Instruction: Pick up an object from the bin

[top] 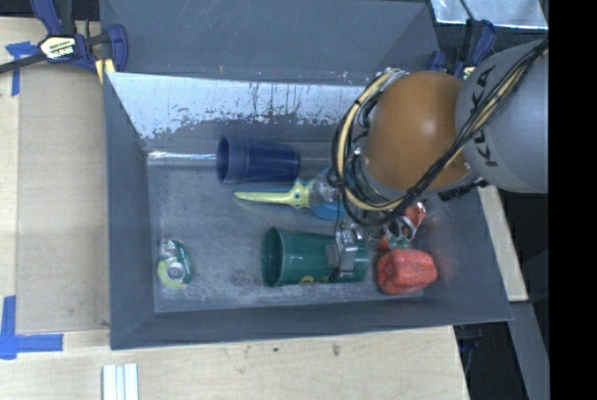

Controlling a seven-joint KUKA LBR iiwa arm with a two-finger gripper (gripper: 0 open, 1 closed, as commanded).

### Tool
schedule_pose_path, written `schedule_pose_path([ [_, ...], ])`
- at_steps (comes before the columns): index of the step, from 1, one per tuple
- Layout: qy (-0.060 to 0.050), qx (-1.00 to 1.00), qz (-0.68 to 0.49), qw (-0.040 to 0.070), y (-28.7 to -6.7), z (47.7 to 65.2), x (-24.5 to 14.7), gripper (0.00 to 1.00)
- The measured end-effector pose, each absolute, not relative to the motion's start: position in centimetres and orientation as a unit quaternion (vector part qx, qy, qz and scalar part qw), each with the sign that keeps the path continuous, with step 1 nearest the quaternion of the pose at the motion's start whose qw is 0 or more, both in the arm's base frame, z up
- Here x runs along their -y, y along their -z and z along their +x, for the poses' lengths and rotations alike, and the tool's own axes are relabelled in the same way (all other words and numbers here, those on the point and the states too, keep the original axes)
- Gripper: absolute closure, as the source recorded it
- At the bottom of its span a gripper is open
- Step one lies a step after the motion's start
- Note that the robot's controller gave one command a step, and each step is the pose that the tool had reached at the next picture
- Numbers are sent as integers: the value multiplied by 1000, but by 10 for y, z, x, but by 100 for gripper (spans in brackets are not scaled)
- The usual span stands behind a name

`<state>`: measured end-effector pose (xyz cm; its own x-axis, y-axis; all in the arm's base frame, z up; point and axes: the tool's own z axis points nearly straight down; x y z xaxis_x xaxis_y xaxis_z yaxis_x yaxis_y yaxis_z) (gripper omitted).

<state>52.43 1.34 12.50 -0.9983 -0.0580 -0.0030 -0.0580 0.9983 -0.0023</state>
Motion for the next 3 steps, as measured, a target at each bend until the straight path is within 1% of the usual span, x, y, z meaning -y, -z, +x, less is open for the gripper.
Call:
schedule_pose_path([
  [1, -1, -996, -92, 3, -133, 532, -38, 0],
  [2, -1, -1000, -22, 2, -135, 552, -43, 0],
  [3, -1, -991, -133, 4, -136, 571, -12, 0],
])
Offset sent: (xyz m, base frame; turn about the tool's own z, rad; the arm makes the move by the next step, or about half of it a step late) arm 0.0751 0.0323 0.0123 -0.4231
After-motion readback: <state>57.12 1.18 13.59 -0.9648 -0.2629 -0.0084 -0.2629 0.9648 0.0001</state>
